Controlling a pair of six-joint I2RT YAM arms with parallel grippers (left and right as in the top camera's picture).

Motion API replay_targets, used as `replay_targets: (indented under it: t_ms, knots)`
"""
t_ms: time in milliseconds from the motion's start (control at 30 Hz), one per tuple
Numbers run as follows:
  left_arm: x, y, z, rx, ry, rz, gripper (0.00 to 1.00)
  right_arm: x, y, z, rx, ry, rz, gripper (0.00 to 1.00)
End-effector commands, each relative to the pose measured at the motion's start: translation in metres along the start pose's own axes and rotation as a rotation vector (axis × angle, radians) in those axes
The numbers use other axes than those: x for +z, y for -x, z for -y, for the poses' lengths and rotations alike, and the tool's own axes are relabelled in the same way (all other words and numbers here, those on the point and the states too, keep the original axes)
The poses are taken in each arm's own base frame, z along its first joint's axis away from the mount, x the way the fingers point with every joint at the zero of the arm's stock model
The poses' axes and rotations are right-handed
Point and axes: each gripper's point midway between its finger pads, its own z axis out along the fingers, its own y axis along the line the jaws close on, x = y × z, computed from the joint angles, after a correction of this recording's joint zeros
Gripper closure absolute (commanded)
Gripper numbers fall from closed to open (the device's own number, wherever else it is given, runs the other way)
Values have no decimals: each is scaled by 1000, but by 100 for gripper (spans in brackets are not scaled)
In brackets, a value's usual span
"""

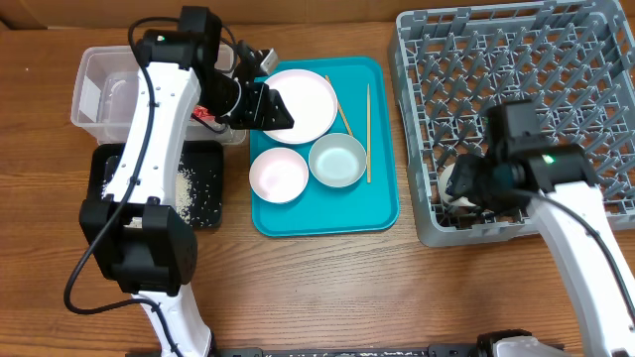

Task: Sort waste into correct bins and load items into the dishwasher
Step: 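Lower the white cup into the dish rack with the right gripper and release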

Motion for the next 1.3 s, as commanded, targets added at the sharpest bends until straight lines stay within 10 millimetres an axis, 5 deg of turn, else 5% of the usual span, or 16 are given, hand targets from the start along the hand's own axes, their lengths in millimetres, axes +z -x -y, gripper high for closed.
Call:
replay_targets:
  t_ms: [0, 167, 233, 333, 567, 767, 967, 1267]
  knots:
    - [5, 0, -1, 6, 44, -15, 49, 9, 9, 3, 12, -54, -3, 41]
    - [8, -1, 0, 18, 64, -24, 49, 22, 4, 6, 11, -85, -60, 36]
    - [8, -1, 1, 21, 64, -25, 49, 23, 4, 5, 11, -84, -63, 19]
    - [8, -1, 1, 21, 64, -25, 46, 21, 6, 4, 11, -77, -57, 8]
    - [8, -1, 1, 23, 64, -24, 45, -22, 39, -22, 8, 25, 48, 8]
    - [5, 0, -4, 29, 99, -23, 46, -70, 63, -73, -62, 240, 148, 12]
    - [-13, 5, 3, 34, 157, 22, 53, -63, 56, -112, -131, 304, 145, 14]
    - [-14, -5, -7, -37, 472, 2, 49, -51, 58, -122, -103, 313, 124, 13]
